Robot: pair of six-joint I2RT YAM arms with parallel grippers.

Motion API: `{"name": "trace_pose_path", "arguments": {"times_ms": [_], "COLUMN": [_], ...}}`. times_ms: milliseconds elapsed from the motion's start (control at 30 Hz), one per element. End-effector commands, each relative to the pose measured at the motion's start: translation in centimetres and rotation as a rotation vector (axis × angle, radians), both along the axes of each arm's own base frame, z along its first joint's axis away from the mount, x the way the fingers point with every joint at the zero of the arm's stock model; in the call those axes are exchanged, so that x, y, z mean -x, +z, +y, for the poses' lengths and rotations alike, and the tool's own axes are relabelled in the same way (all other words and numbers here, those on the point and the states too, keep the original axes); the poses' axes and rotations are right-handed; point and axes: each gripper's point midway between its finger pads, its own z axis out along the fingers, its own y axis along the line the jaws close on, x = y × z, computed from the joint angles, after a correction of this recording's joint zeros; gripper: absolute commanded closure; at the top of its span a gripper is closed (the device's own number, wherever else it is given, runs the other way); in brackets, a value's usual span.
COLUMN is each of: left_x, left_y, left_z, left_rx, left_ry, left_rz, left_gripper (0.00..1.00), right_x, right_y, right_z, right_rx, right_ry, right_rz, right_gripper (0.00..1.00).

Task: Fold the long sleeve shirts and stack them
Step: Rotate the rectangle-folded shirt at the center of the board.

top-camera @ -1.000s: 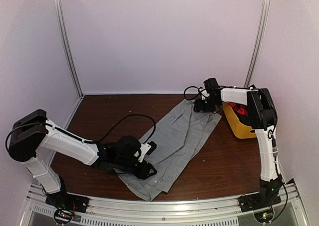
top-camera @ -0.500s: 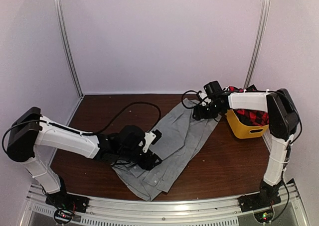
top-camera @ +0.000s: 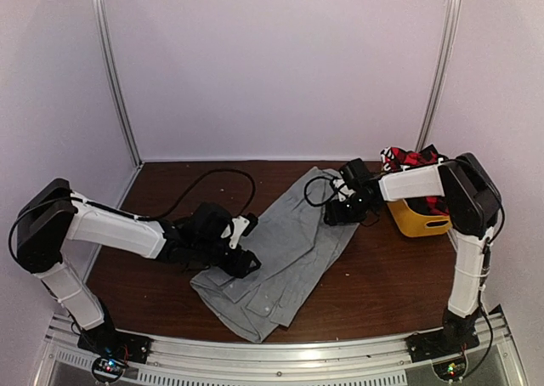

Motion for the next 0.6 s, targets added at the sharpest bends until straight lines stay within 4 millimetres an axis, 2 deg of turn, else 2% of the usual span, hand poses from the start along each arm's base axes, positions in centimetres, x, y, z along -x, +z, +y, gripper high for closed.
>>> {"name": "trace_pose_path", "arguments": {"times_ms": [0,167,300,433,567], "left_x": [1.7,2.8,4.1,5.7,7.2], "left_y": [-1.9,-3.1,-3.8,-4.8,-5.1], "left_z": [0.2,0.3,-0.9,-2.9,-4.9], "left_rx": [-0.008,-0.001,0.027,0.023,0.023], "left_ry": [-0.062,-0.077,-0.133,-0.214,-0.289], "left_rz": [0.060,0.115,0.166,0.209,0.233], "left_gripper": [0.39,0.44,0.48,0.55,0.58], "right_x": [-1.6,-4.5,-8.2,-11.0,-12.4], "right_y": [-2.3,-3.4,-3.2,-3.1,-0.8], "right_z": [-1.4,-3.9,-5.3,-5.6,-4.9], "right_rx": [0.048,0.123,0.192,0.231,0.210], "right_ry": [-0.047,-0.097,-0.113,-0.106,-0.099], "right_rz": [0.027,0.018,-0.025,-0.056,-0.104], "right_gripper": [0.33,0.33,0.33,0.33,0.32]}}
